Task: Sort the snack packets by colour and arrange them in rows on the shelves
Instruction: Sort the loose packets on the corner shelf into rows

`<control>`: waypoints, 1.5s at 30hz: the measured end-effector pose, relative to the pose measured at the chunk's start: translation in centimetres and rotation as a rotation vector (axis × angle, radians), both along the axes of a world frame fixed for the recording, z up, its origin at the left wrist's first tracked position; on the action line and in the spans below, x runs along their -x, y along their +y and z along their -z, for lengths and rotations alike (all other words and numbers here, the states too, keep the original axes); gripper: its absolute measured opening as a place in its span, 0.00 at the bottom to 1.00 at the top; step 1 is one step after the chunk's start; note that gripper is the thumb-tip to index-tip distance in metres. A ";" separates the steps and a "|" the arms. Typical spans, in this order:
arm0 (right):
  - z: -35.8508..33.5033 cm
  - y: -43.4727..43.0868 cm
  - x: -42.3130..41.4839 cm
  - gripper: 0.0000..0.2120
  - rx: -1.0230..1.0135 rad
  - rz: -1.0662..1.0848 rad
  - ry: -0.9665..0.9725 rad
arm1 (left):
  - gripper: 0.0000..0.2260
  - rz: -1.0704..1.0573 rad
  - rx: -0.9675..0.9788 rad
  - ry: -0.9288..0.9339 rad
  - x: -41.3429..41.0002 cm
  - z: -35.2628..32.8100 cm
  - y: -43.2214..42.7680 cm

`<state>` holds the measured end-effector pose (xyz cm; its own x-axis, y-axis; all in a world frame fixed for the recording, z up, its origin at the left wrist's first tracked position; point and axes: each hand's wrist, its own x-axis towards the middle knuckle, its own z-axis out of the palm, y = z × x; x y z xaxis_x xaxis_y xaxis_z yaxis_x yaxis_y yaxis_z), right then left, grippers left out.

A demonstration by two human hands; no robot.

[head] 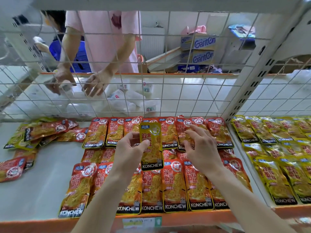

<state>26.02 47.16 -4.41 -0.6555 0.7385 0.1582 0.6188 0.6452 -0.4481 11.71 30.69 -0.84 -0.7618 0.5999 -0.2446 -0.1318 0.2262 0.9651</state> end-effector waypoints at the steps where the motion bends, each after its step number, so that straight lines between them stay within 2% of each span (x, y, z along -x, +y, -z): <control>1: -0.2 -0.4 -0.2 0.18 0.004 0.018 0.015 | 0.06 0.014 0.000 0.001 0.0 -0.1 -0.1; 12: -3.3 -5.9 -6.1 0.19 -0.044 0.228 0.060 | 0.06 0.270 -0.080 0.005 -1.9 -1.1 0.4; 20: -5.5 -9.2 -14.0 0.20 -0.068 0.393 0.086 | 0.05 0.486 -0.099 0.019 -8.1 -2.0 2.4; 24: -6.1 -9.5 -18.1 0.28 -0.101 0.420 0.128 | 0.05 0.530 -0.112 0.047 -12.5 -2.5 3.2; 30: -6.2 -7.9 -26.1 0.25 -0.123 0.446 0.205 | 0.06 0.511 -0.138 0.061 -21.1 -3.5 4.7; 35: -6.4 -5.9 -36.1 0.24 -0.162 0.436 0.220 | 0.07 0.458 -0.127 0.076 -30.8 -3.7 7.4; 40: -6.7 -4.3 -45.4 0.26 -0.166 0.474 0.214 | 0.07 0.462 -0.134 0.094 -39.5 -3.7 9.8; 45: -7.0 -3.2 -51.1 0.26 -0.160 0.483 0.189 | 0.11 0.509 -0.168 0.104 -45.2 -4.3 10.7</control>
